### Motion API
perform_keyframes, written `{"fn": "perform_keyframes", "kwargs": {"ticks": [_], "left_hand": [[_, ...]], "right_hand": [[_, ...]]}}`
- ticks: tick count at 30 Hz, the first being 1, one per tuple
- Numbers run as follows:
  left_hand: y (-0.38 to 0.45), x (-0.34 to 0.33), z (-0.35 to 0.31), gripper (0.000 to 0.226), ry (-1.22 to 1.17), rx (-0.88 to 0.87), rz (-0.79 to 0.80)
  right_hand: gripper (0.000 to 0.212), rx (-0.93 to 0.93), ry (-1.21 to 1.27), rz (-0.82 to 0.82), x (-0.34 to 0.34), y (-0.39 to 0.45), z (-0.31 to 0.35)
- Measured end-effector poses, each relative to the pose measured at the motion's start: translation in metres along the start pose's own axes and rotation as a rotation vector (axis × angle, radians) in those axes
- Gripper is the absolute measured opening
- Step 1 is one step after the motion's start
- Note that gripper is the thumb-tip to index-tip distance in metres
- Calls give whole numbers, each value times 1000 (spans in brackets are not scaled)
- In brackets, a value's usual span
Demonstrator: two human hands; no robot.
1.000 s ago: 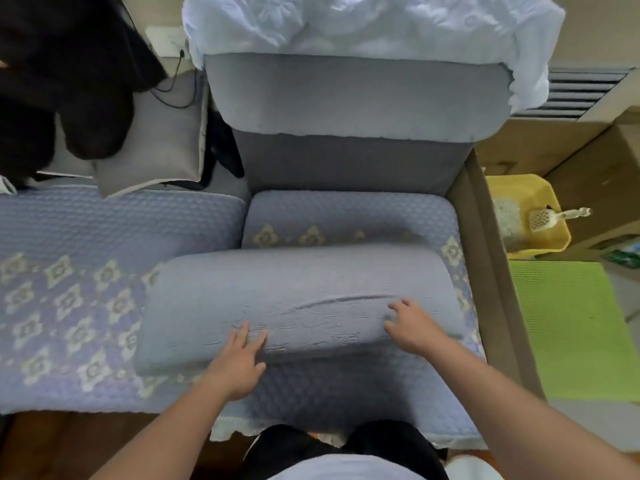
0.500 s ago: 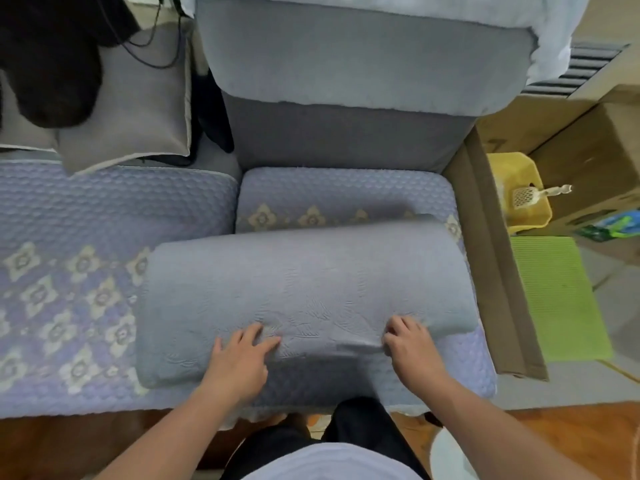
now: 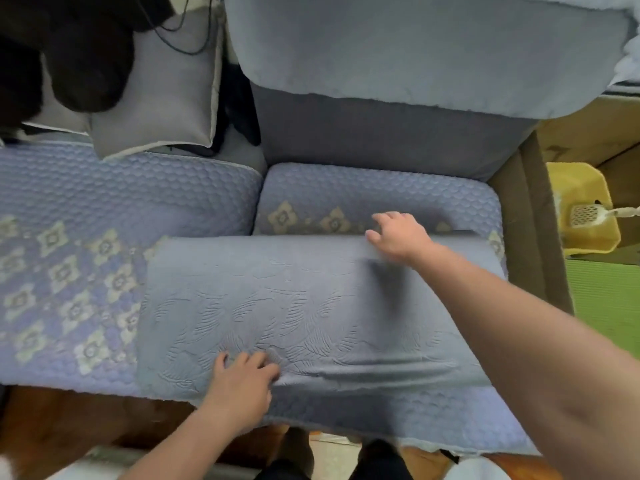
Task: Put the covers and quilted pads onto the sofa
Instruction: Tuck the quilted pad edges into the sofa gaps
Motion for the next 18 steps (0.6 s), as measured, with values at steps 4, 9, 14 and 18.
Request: {"fn": "perform_keyframes", "kwargs": {"ticks": [4, 9, 14, 18], "left_hand": [[-38, -36, -43, 32, 7, -30, -138], [-18, -137, -85, 41, -1321, 378, 248], [5, -169, -124, 11, -2063, 557, 90], [-9, -203, -102, 15, -1760, 783, 153]], "right_hand": [[67, -58, -116, 121, -55, 8, -26], [69, -49, -121, 74, -52, 12, -26], [69, -17, -124, -27, -57, -1, -30], [67, -17, -118, -76, -58, -17, -28]]}}
Point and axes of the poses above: each hand's wrist, its own y-axis towards the middle knuckle, its own x-axis out of the back of the hand, z = x × y, the point moved 10 cm from there along y, towards the middle knuckle, and after that the axes turned 14 degrees about z, right-handed, at the moved point
